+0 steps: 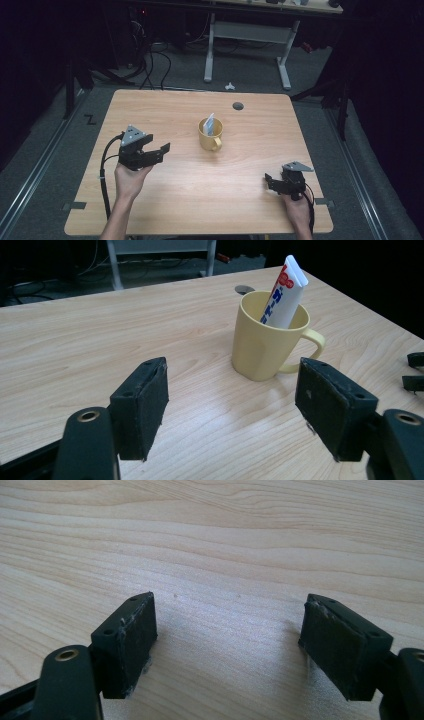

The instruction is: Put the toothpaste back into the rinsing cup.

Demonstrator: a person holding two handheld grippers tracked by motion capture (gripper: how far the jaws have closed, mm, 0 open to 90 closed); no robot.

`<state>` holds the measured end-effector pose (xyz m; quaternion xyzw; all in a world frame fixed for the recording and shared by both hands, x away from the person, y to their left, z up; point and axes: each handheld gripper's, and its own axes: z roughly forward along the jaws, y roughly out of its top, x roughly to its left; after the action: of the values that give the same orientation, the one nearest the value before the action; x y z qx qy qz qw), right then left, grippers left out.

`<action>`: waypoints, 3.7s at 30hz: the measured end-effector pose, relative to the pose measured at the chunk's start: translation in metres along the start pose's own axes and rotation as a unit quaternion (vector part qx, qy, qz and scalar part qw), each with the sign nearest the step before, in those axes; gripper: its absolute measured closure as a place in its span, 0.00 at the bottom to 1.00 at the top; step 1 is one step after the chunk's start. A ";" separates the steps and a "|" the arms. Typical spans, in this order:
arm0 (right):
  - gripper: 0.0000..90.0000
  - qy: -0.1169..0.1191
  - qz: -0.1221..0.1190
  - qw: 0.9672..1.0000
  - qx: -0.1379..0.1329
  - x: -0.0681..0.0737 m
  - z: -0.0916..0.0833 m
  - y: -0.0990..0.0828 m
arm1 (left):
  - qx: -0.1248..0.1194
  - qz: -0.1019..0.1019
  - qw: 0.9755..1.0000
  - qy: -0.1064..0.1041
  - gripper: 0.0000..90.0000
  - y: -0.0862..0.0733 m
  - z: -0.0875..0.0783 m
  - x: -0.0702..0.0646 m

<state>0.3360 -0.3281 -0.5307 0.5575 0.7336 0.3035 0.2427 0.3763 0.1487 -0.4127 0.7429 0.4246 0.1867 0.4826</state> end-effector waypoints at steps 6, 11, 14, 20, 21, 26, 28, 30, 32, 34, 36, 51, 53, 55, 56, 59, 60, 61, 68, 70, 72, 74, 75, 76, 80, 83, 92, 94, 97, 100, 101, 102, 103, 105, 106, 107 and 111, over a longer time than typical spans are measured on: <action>0.25 0.000 0.000 1.000 0.000 0.000 0.000 0.000 | -0.001 -0.005 1.000 0.001 0.33 -0.006 -0.002 0.001; 0.25 0.000 0.000 1.000 0.000 0.000 0.000 0.000 | 0.003 -0.011 1.000 0.002 0.33 -0.012 -0.003 0.003; 0.25 0.000 0.000 1.000 0.000 0.000 0.000 0.000 | 0.005 -0.012 1.000 0.002 0.33 -0.015 -0.003 0.004; 0.25 0.000 0.000 1.000 0.000 0.000 0.000 0.000 | 0.010 -0.016 1.000 0.003 0.33 -0.021 -0.002 0.005; 0.25 0.000 0.000 1.000 0.000 0.000 0.000 0.000 | 0.010 -0.017 1.000 0.003 0.32 -0.022 -0.003 0.005; 0.25 0.000 0.000 1.000 0.000 0.000 0.000 0.000 | 0.013 -0.019 1.000 0.004 0.32 -0.026 -0.003 0.006; 0.25 0.000 0.000 1.000 0.000 0.000 0.000 0.000 | 0.015 -0.020 1.000 0.005 0.32 -0.028 -0.003 0.007; 0.25 0.000 0.000 1.000 0.000 0.000 0.000 0.000 | 0.016 -0.021 1.000 0.005 0.32 -0.029 -0.003 0.008; 0.25 0.000 0.000 1.000 0.000 0.000 0.000 0.000 | 0.016 -0.022 1.000 0.005 0.32 -0.031 -0.003 0.008; 0.25 0.000 0.000 1.000 0.000 0.000 0.000 0.000 | 0.018 -0.023 1.000 0.006 0.32 -0.033 -0.003 0.009; 0.25 0.000 0.000 1.000 0.000 0.000 0.000 0.000 | 0.018 -0.024 1.000 0.006 0.33 -0.034 -0.003 0.009; 0.25 0.000 0.001 1.000 0.000 0.000 0.000 0.000 | 0.043 -0.026 0.999 0.016 0.33 -0.048 0.005 0.012; 0.25 0.000 0.000 1.000 0.000 0.000 0.000 0.000 | 0.045 -0.025 0.998 0.017 0.33 -0.050 0.006 0.012; 0.25 0.000 0.000 1.000 0.000 0.000 0.000 0.000 | 0.050 -0.025 0.998 0.019 0.33 -0.052 0.008 0.012; 0.25 0.000 0.000 1.000 0.000 0.000 0.000 0.000 | 0.052 -0.024 0.998 0.020 0.33 -0.053 0.009 0.012; 0.25 0.000 0.001 1.000 0.000 0.000 0.000 0.000 | 0.058 -0.025 0.998 0.023 0.33 -0.057 0.012 0.012; 0.25 0.000 0.001 1.000 0.000 0.000 0.000 0.000 | 0.059 -0.025 0.998 0.022 0.33 -0.058 0.012 0.012; 0.25 0.000 0.000 1.000 0.000 0.000 0.000 0.000 | 0.060 -0.026 0.998 0.023 0.33 -0.059 0.013 0.012; 0.25 0.000 0.000 1.000 0.000 0.000 0.000 0.000 | 0.067 -0.028 0.997 0.029 0.33 -0.065 0.017 0.012; 0.25 0.000 0.000 1.000 0.000 0.000 0.000 0.000 | 0.066 -0.031 0.997 0.030 0.33 -0.067 0.017 0.012; 0.25 0.000 0.000 1.000 0.000 0.000 0.000 0.000 | 0.065 -0.034 0.997 0.029 0.33 -0.069 0.018 0.013; 0.25 0.000 0.000 1.000 0.000 0.000 0.000 0.000 | 0.066 -0.038 0.997 0.028 0.33 -0.070 0.019 0.013; 0.25 0.000 0.001 1.000 0.000 0.000 0.000 0.000 | 0.066 -0.038 0.997 0.028 0.33 -0.070 0.019 0.013; 0.25 0.000 0.000 1.000 0.000 0.000 0.000 0.000 | 0.067 -0.041 0.997 0.027 0.33 -0.072 0.021 0.014; 0.25 0.000 0.000 1.000 0.000 0.000 0.000 0.000 | 0.073 -0.043 0.996 0.030 0.33 -0.076 0.026 0.014; 0.25 0.000 0.000 1.000 0.000 0.000 0.000 0.000 | 0.077 -0.042 0.996 0.034 0.33 -0.079 0.029 0.014; 0.25 0.000 0.001 1.000 0.000 0.000 0.000 0.000 | 0.085 -0.048 0.995 0.034 0.33 -0.085 0.035 0.015; 0.25 0.000 0.000 1.000 0.000 0.000 0.000 0.000 | 0.086 -0.050 0.994 0.035 0.33 -0.086 0.037 0.015; 0.25 0.000 0.001 1.000 0.000 0.000 0.000 0.000 | 0.089 -0.051 0.994 0.037 0.33 -0.088 0.040 0.015; 0.25 0.000 0.000 1.000 0.000 0.000 0.000 0.000 | 0.090 -0.052 0.994 0.039 0.33 -0.090 0.041 0.015; 0.25 0.000 0.000 1.000 0.000 0.000 0.000 0.000 | 0.092 -0.050 0.994 0.042 0.33 -0.091 0.043 0.015; 0.25 0.000 0.000 1.000 0.000 0.000 0.000 0.000 | 0.094 -0.050 0.993 0.043 0.33 -0.092 0.044 0.015; 0.25 0.000 0.000 1.000 0.000 0.000 0.000 0.000 | 0.094 -0.051 0.993 0.043 0.33 -0.093 0.045 0.015; 0.25 0.000 0.000 1.000 0.000 0.000 0.000 0.000 | 0.096 -0.051 0.993 0.047 0.33 -0.094 0.046 0.016; 0.25 0.000 0.000 1.000 0.000 0.000 0.000 0.000 | 0.097 -0.050 0.993 0.049 0.33 -0.094 0.047 0.016; 0.25 0.000 0.000 1.000 0.000 0.000 0.000 0.000 | 0.098 -0.050 0.993 0.050 0.33 -0.095 0.048 0.016; 0.25 0.000 0.000 1.000 0.000 0.000 0.000 0.000 | 0.097 -0.045 0.992 0.061 0.33 -0.096 0.050 0.016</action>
<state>0.3358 -0.3279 -0.5307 0.5577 0.7334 0.3039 0.2424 0.3767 0.1501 -0.5222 0.7539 0.5022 0.1675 0.3891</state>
